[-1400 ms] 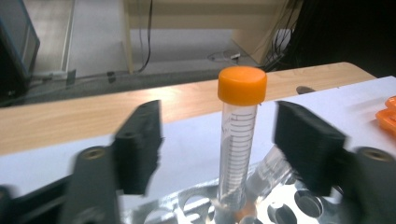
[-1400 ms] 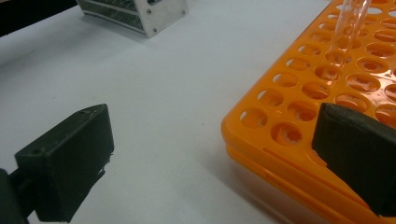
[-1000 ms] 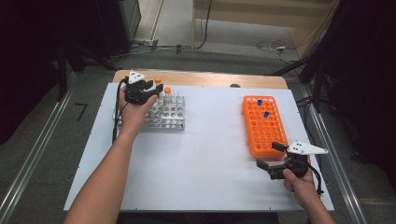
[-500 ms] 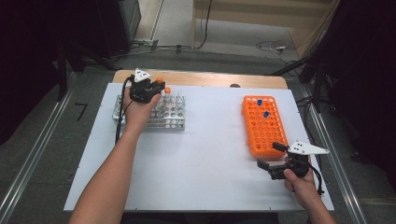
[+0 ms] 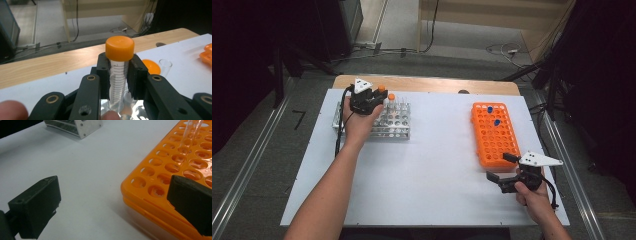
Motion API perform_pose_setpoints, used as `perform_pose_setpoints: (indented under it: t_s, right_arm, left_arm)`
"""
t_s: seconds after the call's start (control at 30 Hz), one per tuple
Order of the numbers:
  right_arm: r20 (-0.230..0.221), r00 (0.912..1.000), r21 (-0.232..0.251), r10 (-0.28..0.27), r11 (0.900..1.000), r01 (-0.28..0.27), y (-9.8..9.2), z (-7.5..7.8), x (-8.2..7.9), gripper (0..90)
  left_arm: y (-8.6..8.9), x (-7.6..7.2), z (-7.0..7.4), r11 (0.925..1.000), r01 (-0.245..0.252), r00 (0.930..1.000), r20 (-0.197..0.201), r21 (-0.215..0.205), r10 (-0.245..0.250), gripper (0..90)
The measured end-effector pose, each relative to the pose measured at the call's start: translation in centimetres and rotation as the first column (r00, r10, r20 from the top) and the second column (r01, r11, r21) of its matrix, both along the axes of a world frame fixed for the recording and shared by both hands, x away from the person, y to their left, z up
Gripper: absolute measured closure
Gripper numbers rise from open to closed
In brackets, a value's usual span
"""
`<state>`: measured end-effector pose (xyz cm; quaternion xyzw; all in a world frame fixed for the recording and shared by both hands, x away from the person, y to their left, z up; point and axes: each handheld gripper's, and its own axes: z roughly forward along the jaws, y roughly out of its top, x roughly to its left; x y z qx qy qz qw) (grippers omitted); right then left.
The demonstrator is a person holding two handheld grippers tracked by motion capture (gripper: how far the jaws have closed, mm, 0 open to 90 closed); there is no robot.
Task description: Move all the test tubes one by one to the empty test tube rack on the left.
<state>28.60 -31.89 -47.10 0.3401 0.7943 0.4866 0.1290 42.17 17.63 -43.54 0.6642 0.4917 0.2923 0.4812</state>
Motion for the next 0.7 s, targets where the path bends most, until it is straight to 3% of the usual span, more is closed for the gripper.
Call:
perform_pose_setpoints:
  t_s: [0.1, 0.17, 0.4, 0.57, 0.7]
  right_arm:
    - [-0.001, 1.0, -0.001, 0.0, 1.0, 0.0, 0.1, 0.0, 0.0, 0.0]
    - [-0.001, 1.0, 0.0, -0.001, 1.0, 0.001, 0.1, 0.0, 0.0, 0.0]
    - [0.005, 1.0, 0.01, -0.008, 1.0, 0.008, 0.0, 0.2, 0.0, 0.0]
    - [0.011, 0.9996, 0.021, -0.026, 0.999, 0.025, 0.1, 0.5, 0.2, 0.0]
    - [0.015, 0.9991, 0.019, -0.04, 0.999, 0.04, 0.4, 0.7, 0.5, 0.0]
  left_arm:
    - [-0.2, -0.1, -0.3, 0.9996, 0.017, 0.9998, -0.013, 0.023, -0.016, 74.1]
    - [-0.2, -0.2, -0.2, 0.9993, -0.003, 0.9998, -0.019, 0.037, 0.004, 69.5]
    - [0.9, -1.0, 0.4, 0.999, -0.024, 0.9975, -0.068, -0.038, 0.022, 27.7]
    - [1.1, -2.4, 0.8, 0.9973, 0.02, 0.9976, -0.064, -0.07, -0.025, 8.3]
    - [1.1, -3.9, 1.0, 0.9942, 0.073, 0.9957, -0.051, -0.078, -0.077, 1.0]
